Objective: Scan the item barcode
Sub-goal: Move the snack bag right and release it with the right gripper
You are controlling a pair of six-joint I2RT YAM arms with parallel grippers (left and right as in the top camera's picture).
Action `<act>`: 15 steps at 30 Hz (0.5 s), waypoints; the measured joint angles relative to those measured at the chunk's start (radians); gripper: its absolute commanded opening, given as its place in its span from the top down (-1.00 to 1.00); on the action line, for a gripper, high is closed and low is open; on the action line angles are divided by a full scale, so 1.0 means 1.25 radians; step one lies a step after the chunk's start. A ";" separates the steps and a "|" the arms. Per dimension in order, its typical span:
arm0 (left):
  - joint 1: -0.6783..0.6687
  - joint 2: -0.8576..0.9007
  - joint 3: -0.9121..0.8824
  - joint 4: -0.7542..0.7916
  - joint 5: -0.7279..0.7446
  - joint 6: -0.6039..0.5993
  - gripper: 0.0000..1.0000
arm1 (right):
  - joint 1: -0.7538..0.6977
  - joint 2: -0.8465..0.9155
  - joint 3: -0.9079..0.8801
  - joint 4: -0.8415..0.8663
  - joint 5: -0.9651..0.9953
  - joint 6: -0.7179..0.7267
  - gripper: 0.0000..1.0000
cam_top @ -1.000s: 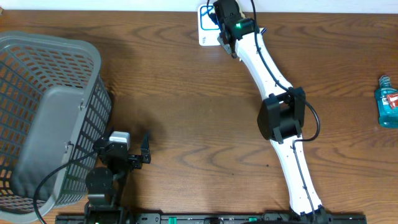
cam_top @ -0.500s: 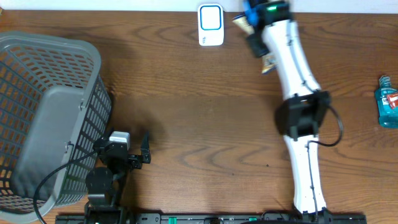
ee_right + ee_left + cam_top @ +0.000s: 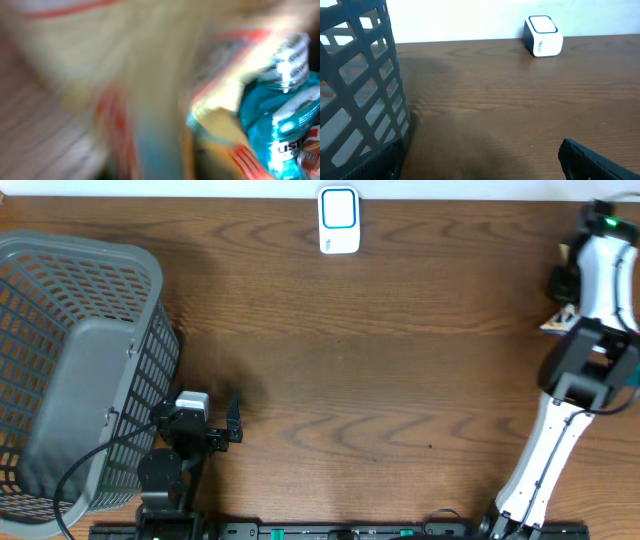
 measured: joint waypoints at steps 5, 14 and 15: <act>0.000 0.000 0.000 0.000 0.000 0.000 -0.96 | -0.050 -0.025 0.000 -0.001 -0.098 0.012 -0.99; 0.000 0.000 0.000 0.000 -0.001 0.000 -0.96 | -0.028 -0.280 -0.003 -0.022 -0.194 0.052 -0.99; 0.000 0.000 0.000 0.000 0.000 0.000 -0.96 | -0.021 -0.321 -0.004 -0.024 -0.208 0.051 -0.98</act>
